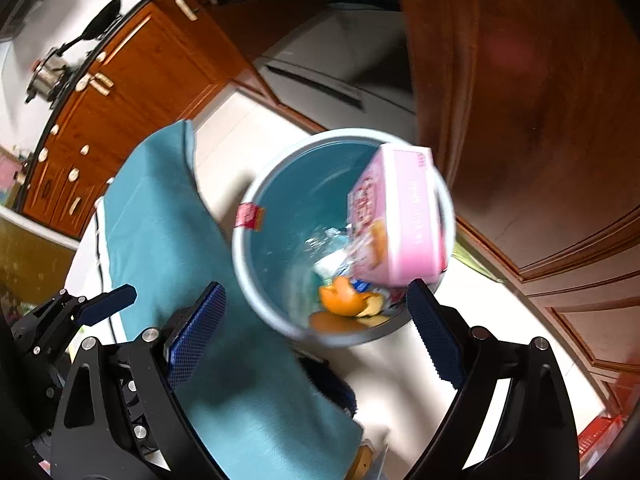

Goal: Collect trash
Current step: 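Carry box and peel over the teal bin and open both tools, then move both tools back over the table toward the corn husks, then grasp the white tissue with the left tool while the right tool grasps a green husk strip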

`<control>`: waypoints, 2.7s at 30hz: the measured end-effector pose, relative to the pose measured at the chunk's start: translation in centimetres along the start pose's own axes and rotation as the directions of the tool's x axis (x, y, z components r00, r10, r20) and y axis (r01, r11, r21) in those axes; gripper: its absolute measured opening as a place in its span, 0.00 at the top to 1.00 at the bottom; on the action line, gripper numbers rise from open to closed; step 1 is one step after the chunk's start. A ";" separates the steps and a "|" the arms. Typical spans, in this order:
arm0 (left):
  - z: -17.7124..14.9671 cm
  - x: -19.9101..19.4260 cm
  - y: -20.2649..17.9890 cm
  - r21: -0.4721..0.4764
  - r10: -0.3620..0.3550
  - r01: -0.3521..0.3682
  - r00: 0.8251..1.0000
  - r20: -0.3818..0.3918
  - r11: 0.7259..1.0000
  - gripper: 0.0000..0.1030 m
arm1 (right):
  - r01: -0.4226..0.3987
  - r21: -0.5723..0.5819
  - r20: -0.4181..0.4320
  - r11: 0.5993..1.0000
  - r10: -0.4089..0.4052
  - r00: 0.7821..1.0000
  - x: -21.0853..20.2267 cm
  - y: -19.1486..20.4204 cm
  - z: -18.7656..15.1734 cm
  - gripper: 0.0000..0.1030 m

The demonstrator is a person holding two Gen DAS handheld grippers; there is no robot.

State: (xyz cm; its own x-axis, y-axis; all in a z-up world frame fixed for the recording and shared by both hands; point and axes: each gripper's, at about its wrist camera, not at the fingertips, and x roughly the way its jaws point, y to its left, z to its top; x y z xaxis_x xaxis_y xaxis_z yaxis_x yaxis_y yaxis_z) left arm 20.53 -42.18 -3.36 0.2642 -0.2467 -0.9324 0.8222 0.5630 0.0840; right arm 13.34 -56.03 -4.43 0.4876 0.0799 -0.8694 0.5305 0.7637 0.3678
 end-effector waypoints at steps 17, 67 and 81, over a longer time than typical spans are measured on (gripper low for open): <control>-16.9 -10.9 11.9 -0.248 0.139 -0.113 0.986 0.087 0.962 0.21 | -0.163 -0.281 -0.172 0.946 0.118 0.978 -1.1 16.6 -10.8 0.09; -29.7 -9.2 15.2 -0.353 0.129 -0.112 0.991 0.026 0.929 0.10 | -0.218 -0.335 -0.241 0.917 0.141 0.960 2.8 20.5 -12.8 0.35; -25.7 -7.9 13.4 -0.281 0.131 -0.123 0.991 0.010 0.952 0.10 | -0.073 -0.297 -0.065 0.952 0.056 0.996 2.5 16.5 -8.3 0.32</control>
State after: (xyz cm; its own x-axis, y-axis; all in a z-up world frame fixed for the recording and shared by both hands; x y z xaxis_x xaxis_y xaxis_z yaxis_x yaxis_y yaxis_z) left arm 16.49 -12.40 -3.87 0.3744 -0.1783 -0.9100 0.6080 0.7881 0.0957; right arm 17.57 -37.89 -3.23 0.4707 0.1637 -0.8670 0.2640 0.9115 0.3155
